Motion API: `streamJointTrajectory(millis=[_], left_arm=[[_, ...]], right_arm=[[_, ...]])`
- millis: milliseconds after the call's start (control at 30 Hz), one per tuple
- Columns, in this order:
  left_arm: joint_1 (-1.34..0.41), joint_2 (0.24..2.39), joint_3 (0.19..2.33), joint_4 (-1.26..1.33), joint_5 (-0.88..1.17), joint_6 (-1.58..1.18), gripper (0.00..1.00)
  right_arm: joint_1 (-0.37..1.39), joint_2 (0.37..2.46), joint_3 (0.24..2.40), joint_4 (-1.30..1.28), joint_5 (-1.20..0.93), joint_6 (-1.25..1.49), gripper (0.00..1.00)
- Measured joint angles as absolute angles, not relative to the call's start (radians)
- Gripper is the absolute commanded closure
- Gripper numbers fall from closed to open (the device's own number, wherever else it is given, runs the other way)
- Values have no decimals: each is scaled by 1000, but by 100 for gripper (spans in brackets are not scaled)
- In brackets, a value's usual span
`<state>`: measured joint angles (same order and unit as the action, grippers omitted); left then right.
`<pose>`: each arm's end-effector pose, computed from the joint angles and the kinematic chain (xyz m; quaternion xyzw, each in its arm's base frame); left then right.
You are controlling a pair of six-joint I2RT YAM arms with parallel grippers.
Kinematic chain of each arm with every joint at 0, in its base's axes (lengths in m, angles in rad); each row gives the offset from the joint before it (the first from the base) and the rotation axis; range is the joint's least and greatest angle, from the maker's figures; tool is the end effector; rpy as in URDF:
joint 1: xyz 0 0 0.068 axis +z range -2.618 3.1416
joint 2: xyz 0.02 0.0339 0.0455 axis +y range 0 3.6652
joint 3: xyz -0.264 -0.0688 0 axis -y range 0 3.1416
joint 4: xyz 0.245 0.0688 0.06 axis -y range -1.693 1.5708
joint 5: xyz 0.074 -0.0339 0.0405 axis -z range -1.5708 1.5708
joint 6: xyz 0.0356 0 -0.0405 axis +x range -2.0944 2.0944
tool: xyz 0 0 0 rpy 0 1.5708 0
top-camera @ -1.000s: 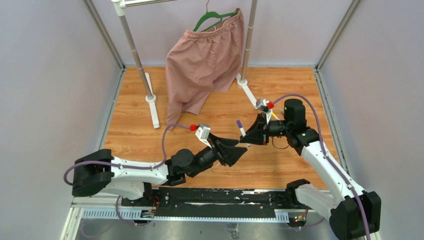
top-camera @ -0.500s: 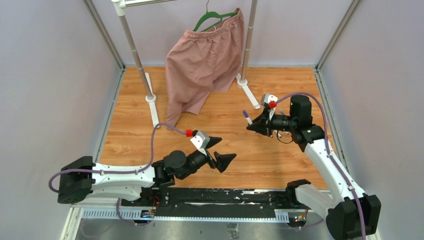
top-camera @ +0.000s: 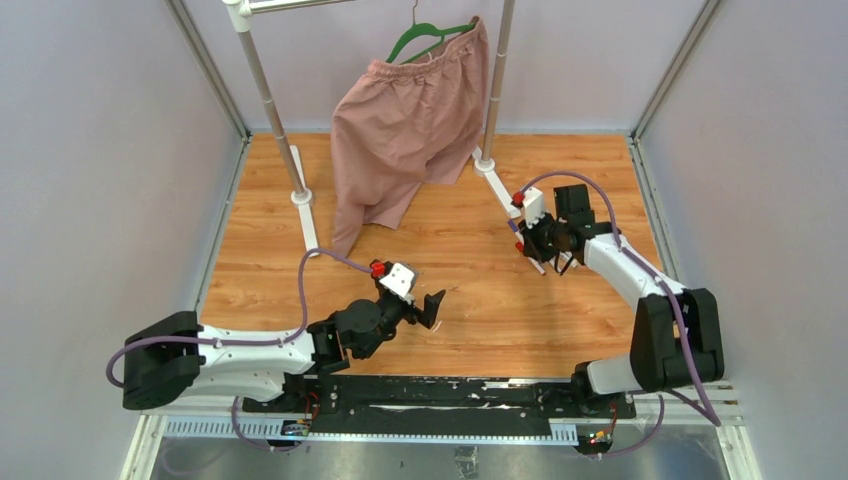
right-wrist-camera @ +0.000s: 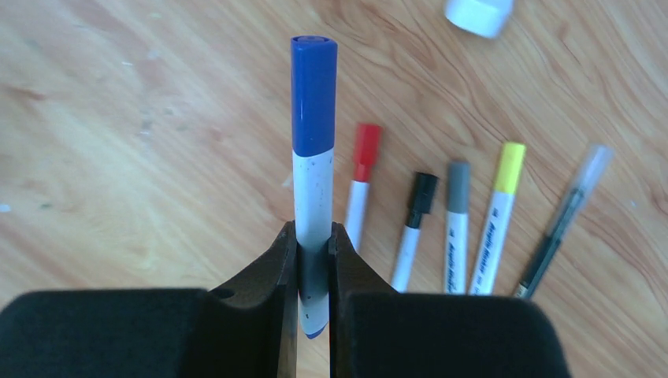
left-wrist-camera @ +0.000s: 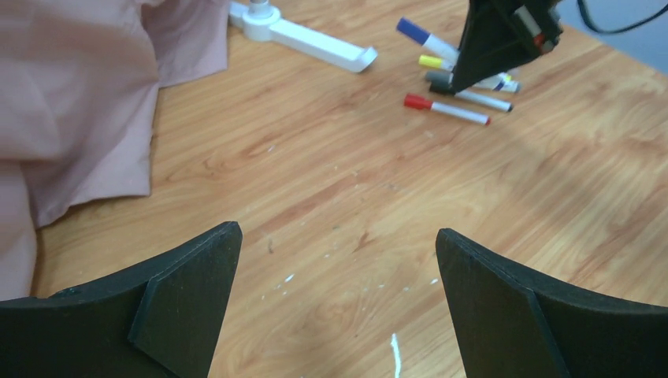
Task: Insert the pens into the pen caps
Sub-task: Place the pen at the center of the board.
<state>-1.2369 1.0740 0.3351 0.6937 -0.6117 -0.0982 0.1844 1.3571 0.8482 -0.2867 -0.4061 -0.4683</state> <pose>0.0910 -0.1999 0.2203 0.1964 0.6928 -0.2369 0.6522 0.2745 0.0655 0.2283 -0.3629 0.8345 0.1324 0.3929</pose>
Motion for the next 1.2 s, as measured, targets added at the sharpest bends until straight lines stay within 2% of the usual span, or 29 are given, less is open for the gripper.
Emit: streamJointTrajectory(millis=[233,333,1200], left_arm=[[-1235,1086,308,704,-637,-89,0],[-1234,1086,307,713,-637,-88,0],[-1234,1057,247,776,-640,-88,0]], right_arm=[[134,1476,896,-320,-273,-467,96],[117,1517,921,-343,-249,-467,92],[79,1574,969,-450,-260,-469,72]])
